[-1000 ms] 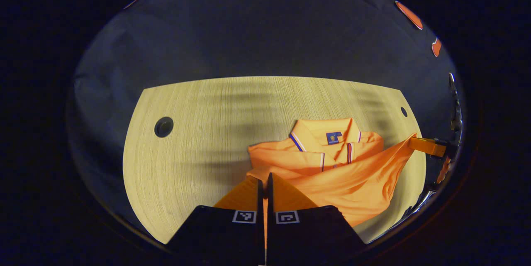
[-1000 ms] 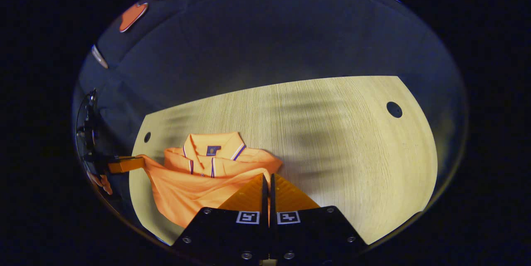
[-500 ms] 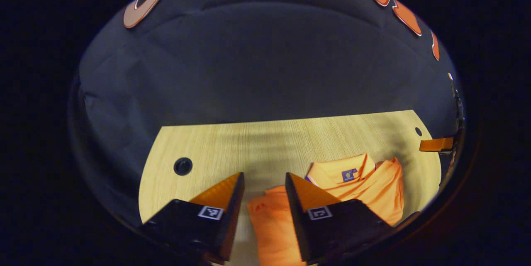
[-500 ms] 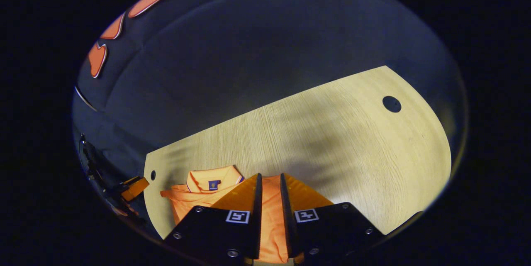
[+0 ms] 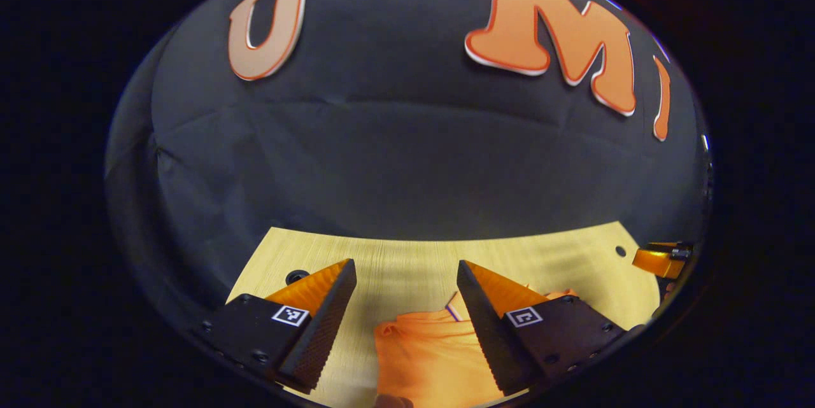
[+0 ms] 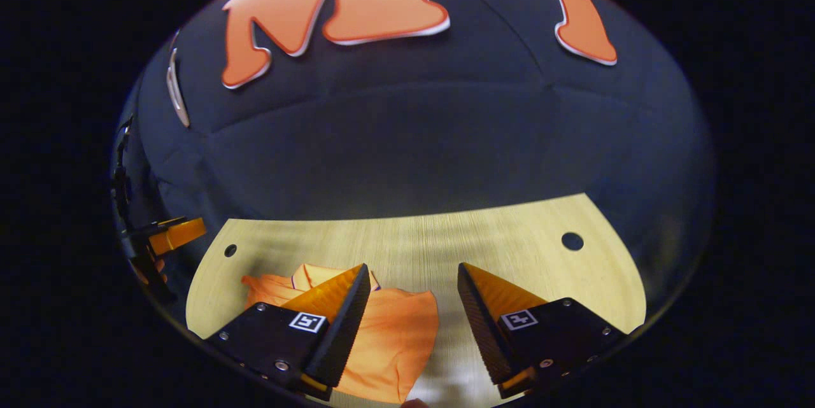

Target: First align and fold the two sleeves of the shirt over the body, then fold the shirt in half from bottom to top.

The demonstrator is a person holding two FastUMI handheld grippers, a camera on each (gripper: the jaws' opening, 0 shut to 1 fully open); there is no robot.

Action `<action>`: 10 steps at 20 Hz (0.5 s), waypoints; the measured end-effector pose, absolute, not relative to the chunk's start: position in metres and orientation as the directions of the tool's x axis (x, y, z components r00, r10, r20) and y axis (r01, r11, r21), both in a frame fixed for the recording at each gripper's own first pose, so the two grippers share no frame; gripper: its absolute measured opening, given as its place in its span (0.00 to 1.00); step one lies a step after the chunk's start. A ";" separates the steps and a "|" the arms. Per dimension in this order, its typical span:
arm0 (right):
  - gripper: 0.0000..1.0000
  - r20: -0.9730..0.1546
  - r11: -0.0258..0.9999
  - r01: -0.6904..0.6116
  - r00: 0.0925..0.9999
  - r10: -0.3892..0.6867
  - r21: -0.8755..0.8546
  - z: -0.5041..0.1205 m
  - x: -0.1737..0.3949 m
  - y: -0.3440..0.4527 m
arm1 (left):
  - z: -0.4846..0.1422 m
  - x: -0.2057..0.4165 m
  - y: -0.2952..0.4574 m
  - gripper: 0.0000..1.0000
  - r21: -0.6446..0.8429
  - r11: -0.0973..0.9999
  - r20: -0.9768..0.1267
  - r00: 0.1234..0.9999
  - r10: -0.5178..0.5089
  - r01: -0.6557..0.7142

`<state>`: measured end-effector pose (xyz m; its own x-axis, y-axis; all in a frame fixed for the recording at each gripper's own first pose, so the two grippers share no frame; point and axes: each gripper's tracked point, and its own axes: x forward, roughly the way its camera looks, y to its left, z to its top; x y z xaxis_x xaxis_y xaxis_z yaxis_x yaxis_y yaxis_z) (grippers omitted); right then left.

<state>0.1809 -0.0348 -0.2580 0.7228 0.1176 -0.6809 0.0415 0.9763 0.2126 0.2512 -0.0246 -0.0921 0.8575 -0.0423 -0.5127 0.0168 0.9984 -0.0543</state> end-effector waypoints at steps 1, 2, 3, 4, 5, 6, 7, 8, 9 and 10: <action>0.87 -0.653 0.978 0.033 0.749 0.112 0.206 -0.241 0.180 -0.036 | -0.078 0.244 -0.023 0.96 -0.070 0.997 -0.490 0.871 -0.042 0.008; 0.88 -0.627 0.979 0.027 0.771 0.108 0.202 -0.227 0.174 -0.035 | -0.059 0.235 -0.021 0.96 -0.082 0.997 -0.451 0.891 -0.044 0.007; 0.89 -0.603 0.979 0.020 0.791 0.108 0.201 -0.212 0.170 -0.034 | -0.047 0.227 -0.019 0.96 -0.082 0.997 -0.412 0.910 -0.045 0.013; 0.91 -0.577 0.980 0.011 0.809 0.109 0.201 -0.197 0.165 -0.033 | -0.040 0.215 -0.021 0.98 -0.068 0.998 -0.381 0.924 -0.038 0.013; 0.93 -0.550 0.980 0.004 0.828 0.109 0.200 -0.183 0.160 -0.034 | -0.029 0.204 -0.022 0.98 -0.048 0.999 -0.348 0.937 -0.033 0.017; 0.95 -0.524 0.981 -0.002 0.845 0.106 0.194 -0.170 0.154 -0.040 | -0.017 0.193 -0.026 0.98 -0.032 0.999 -0.318 0.948 -0.030 0.021; 0.95 -0.498 0.983 -0.004 0.862 0.096 0.183 -0.156 0.146 -0.046 | -0.006 0.178 -0.033 0.98 -0.024 0.999 -0.294 0.955 -0.037 0.032; 0.96 -0.470 0.985 -0.003 0.879 0.085 0.174 -0.143 0.141 -0.048 | 0.008 0.164 -0.040 0.98 -0.023 0.999 -0.268 0.962 -0.047 0.042; 0.96 -0.439 0.986 -0.005 0.895 0.079 0.168 -0.130 0.136 -0.047 | 0.022 0.148 -0.047 0.98 -0.022 0.998 -0.238 0.969 -0.059 0.055; 0.97 -0.404 0.986 -0.011 0.912 0.077 0.164 -0.121 0.130 -0.046 | 0.032 0.135 -0.054 0.98 -0.021 0.998 -0.208 0.976 -0.066 0.063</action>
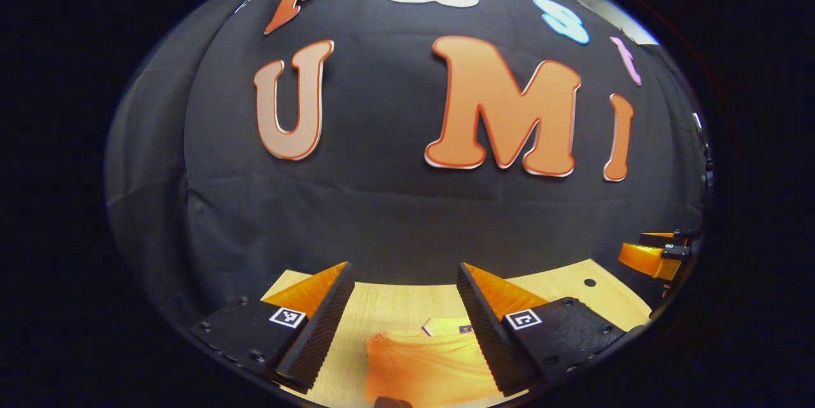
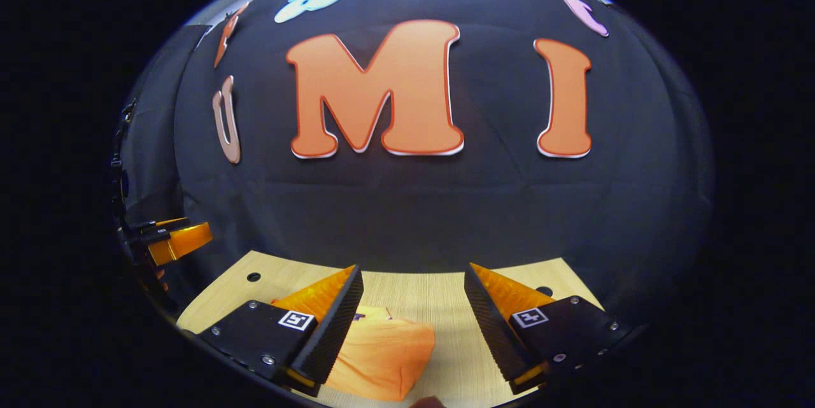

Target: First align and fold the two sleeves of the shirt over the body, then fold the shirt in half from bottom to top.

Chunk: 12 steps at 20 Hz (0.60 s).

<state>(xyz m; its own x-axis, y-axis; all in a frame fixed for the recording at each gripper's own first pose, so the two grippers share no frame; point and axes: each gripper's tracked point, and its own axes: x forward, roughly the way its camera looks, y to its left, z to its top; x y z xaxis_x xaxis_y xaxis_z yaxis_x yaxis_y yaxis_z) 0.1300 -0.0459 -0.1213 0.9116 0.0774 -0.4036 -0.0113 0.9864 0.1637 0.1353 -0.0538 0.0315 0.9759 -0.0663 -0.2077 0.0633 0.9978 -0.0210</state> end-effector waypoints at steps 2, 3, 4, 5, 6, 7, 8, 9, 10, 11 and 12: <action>0.97 -0.336 0.990 -0.020 0.940 0.066 0.139 -0.102 0.113 -0.047 | 0.048 0.114 -0.063 0.97 -0.020 0.997 -0.159 0.985 -0.072 0.070; 0.96 -0.311 0.992 -0.023 0.949 0.061 0.124 -0.093 0.104 -0.045 | 0.058 0.101 -0.067 0.98 -0.024 0.997 -0.134 0.988 -0.073 0.071; 0.96 -0.286 0.993 -0.028 0.956 0.059 0.113 -0.085 0.096 -0.043 | 0.066 0.090 -0.069 0.97 -0.027 0.997 -0.112 0.991 -0.070 0.068; 0.96 -0.259 0.994 -0.032 0.964 0.059 0.108 -0.077 0.089 -0.041 | 0.073 0.079 -0.069 0.97 -0.030 0.998 -0.092 0.994 -0.063 0.060; 0.96 -0.236 0.993 -0.043 0.969 0.068 0.107 -0.072 0.081 -0.038 | 0.079 0.069 -0.071 1.00 -0.032 0.998 -0.072 0.996 -0.055 0.053; 0.96 -0.216 0.993 -0.047 0.974 0.069 0.106 -0.065 0.074 -0.037 | 0.085 0.058 -0.070 0.97 -0.030 0.999 -0.052 0.998 -0.047 0.045; 0.96 -0.192 0.992 -0.061 0.978 0.081 0.107 -0.063 0.068 -0.036 | 0.090 0.049 -0.073 0.97 -0.023 0.999 -0.035 0.998 -0.045 0.045; 0.96 -0.171 0.992 -0.071 0.981 0.088 0.101 -0.060 0.061 -0.034 | 0.093 0.039 -0.073 0.97 -0.011 0.999 -0.021 0.999 -0.038 0.038; 0.96 -0.161 0.992 -0.079 0.983 0.094 0.096 -0.056 0.053 -0.031 | 0.096 0.031 -0.073 0.97 0.005 0.999 -0.008 0.999 -0.032 0.032; 0.96 -0.155 0.992 -0.089 0.983 0.103 0.091 -0.056 0.046 -0.027 | 0.097 0.022 -0.074 0.94 0.011 1.000 0.002 1.000 -0.023 0.023; 0.96 -0.157 0.991 -0.099 0.981 0.113 0.093 -0.057 0.040 -0.024 | 0.098 0.016 -0.077 0.94 0.010 1.000 0.012 1.000 -0.026 0.025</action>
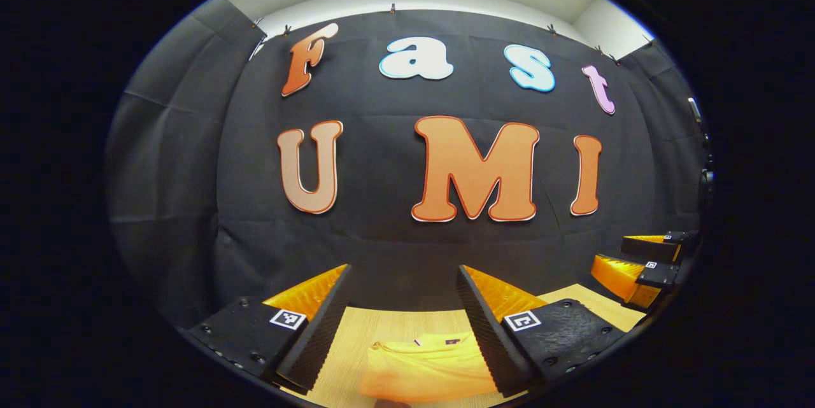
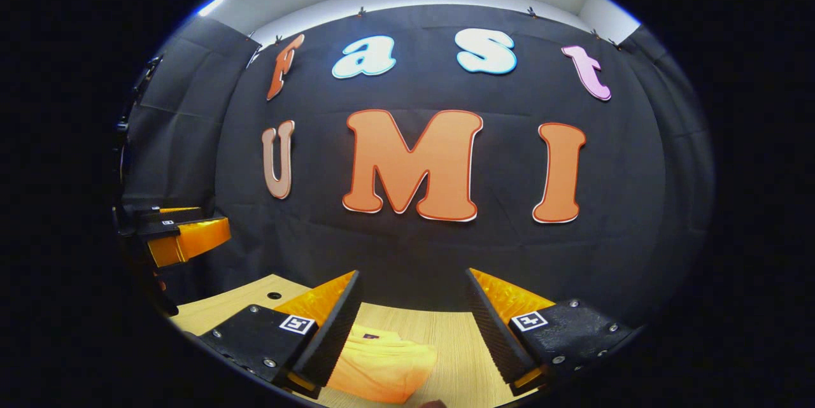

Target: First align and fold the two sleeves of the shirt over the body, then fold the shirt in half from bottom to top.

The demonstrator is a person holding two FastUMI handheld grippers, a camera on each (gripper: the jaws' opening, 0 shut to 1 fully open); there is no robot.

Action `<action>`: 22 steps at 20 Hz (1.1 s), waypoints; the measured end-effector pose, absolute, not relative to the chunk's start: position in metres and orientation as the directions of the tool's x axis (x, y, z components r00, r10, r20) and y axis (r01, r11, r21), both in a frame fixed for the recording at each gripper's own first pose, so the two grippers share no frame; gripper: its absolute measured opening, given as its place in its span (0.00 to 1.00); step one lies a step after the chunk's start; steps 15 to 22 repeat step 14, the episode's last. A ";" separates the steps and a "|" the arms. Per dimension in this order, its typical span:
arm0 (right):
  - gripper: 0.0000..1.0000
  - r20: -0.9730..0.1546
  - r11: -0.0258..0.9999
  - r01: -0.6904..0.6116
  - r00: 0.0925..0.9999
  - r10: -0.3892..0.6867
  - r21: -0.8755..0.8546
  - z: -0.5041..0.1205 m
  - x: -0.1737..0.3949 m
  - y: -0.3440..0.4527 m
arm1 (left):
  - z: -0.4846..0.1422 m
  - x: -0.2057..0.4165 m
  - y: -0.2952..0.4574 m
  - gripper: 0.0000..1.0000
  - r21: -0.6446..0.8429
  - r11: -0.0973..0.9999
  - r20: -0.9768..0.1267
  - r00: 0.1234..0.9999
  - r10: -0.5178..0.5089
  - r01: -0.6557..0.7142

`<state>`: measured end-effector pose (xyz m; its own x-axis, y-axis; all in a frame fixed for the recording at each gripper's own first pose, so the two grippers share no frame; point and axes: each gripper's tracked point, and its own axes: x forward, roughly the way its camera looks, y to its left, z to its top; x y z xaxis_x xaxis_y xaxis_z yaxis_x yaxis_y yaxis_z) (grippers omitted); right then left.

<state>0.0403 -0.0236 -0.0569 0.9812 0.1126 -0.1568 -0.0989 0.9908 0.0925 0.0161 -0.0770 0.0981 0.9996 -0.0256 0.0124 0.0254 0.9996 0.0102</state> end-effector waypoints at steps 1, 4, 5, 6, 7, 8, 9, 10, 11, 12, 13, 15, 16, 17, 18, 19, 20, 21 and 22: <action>0.96 -0.159 0.989 -0.109 0.979 0.124 0.099 -0.058 0.034 -0.020 | 0.098 0.011 -0.079 0.97 0.004 1.000 0.016 1.000 -0.027 0.027; 0.96 -0.164 0.989 -0.106 0.979 0.123 0.105 -0.061 0.022 -0.018 | 0.092 -0.006 -0.079 0.94 -0.012 1.000 0.018 1.000 -0.018 0.019; 0.96 -0.162 0.990 -0.103 0.980 0.119 0.100 -0.060 0.019 -0.019 | 0.091 -0.009 -0.079 0.94 -0.006 1.000 0.021 1.000 -0.018 0.018; 0.97 -0.155 0.991 -0.099 0.981 0.113 0.094 -0.058 0.016 -0.020 | 0.090 -0.013 -0.078 1.00 0.006 1.000 0.027 1.000 -0.017 0.017; 0.97 -0.148 0.991 -0.096 0.983 0.108 0.089 -0.056 0.013 -0.020 | 0.089 -0.015 -0.078 1.00 0.021 1.000 0.027 1.000 -0.014 0.013; 0.97 -0.143 0.992 -0.091 0.984 0.103 0.086 -0.056 0.011 -0.020 | 0.085 -0.015 -0.079 0.97 0.034 0.999 0.019 1.000 -0.017 0.017; 0.97 -0.137 0.992 -0.089 0.986 0.100 0.087 -0.054 0.008 -0.021 | 0.083 -0.018 -0.082 0.97 0.041 0.999 0.009 1.000 -0.028 0.028; 0.96 -0.136 0.992 -0.086 0.986 0.098 0.091 -0.055 0.006 -0.020 | 0.081 -0.020 -0.086 0.97 0.049 0.998 0.001 0.999 -0.033 0.033; 0.96 -0.135 0.992 -0.086 0.986 0.099 0.094 -0.055 0.005 -0.020 | 0.080 -0.020 -0.087 0.97 0.056 0.998 -0.006 0.999 -0.036 0.036; 0.96 -0.140 0.992 -0.088 0.985 0.101 0.096 -0.057 0.004 -0.019 | 0.076 -0.019 -0.088 0.97 0.062 0.997 -0.019 0.999 -0.040 0.041; 0.96 -0.148 0.992 -0.087 0.984 0.101 0.096 -0.060 0.003 -0.020 | 0.075 -0.018 -0.089 0.97 0.067 0.997 -0.024 0.999 -0.039 0.040; 0.96 -0.157 0.992 -0.087 0.982 0.101 0.096 -0.062 0.003 -0.020 | 0.074 -0.015 -0.089 0.94 0.075 0.996 -0.030 0.999 -0.040 0.042; 0.96 -0.157 0.992 -0.087 0.982 0.101 0.096 -0.062 0.003 -0.020 | 0.074 -0.015 -0.089 0.94 0.075 0.996 -0.030 0.999 -0.040 0.042; 0.96 -0.157 0.992 -0.087 0.982 0.101 0.096 -0.062 0.003 -0.020 | 0.074 -0.015 -0.089 0.94 0.075 0.996 -0.030 0.999 -0.040 0.042; 0.96 -0.157 0.992 -0.087 0.982 0.101 0.096 -0.062 0.003 -0.020 | 0.074 -0.015 -0.089 0.94 0.075 0.996 -0.030 0.999 -0.040 0.042; 0.96 -0.157 0.992 -0.087 0.982 0.101 0.096 -0.062 0.003 -0.020 | 0.074 -0.015 -0.089 0.94 0.075 0.996 -0.030 0.999 -0.040 0.042; 0.96 -0.157 0.992 -0.087 0.982 0.101 0.096 -0.062 0.003 -0.020 | 0.074 -0.015 -0.089 0.94 0.075 0.996 -0.030 0.999 -0.040 0.042; 0.96 -0.157 0.992 -0.087 0.982 0.101 0.096 -0.062 0.003 -0.020 | 0.074 -0.015 -0.089 0.94 0.075 0.996 -0.030 0.999 -0.040 0.042; 0.96 -0.157 0.992 -0.087 0.982 0.101 0.096 -0.062 0.003 -0.020 | 0.074 -0.015 -0.089 0.94 0.075 0.996 -0.030 0.999 -0.040 0.042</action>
